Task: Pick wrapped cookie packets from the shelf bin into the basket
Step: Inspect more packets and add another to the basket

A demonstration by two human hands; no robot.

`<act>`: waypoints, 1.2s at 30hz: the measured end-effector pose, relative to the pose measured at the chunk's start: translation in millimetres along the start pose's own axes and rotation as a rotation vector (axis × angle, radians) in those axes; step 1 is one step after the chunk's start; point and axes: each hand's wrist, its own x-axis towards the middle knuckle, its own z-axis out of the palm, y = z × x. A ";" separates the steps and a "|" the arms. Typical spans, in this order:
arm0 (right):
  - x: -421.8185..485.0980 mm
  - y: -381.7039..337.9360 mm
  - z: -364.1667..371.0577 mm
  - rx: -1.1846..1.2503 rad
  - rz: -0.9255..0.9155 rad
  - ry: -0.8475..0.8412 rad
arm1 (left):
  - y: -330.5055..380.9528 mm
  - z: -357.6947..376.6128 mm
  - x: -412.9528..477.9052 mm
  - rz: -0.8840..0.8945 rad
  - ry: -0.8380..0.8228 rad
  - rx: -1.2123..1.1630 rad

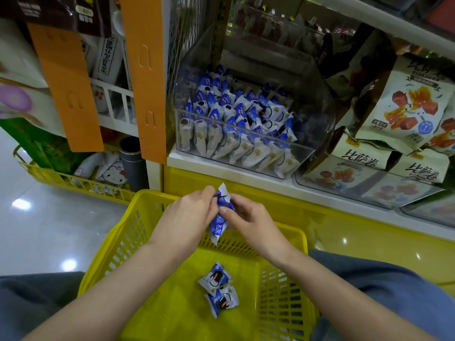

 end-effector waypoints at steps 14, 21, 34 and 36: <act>4.0 6.0 -1.6 0.206 0.135 0.147 | 8.9 11.6 0.8 -0.212 -0.099 -0.345; 7.0 3.2 -1.2 0.245 0.151 0.041 | 2.1 10.8 3.0 -0.193 -0.024 -0.329; 3.7 12.6 6.8 -0.096 0.045 0.094 | 1.3 11.5 5.0 -0.246 -0.037 -0.294; 5.8 12.3 6.3 -0.023 0.091 0.138 | 5.1 14.3 4.1 -0.273 -0.080 -0.367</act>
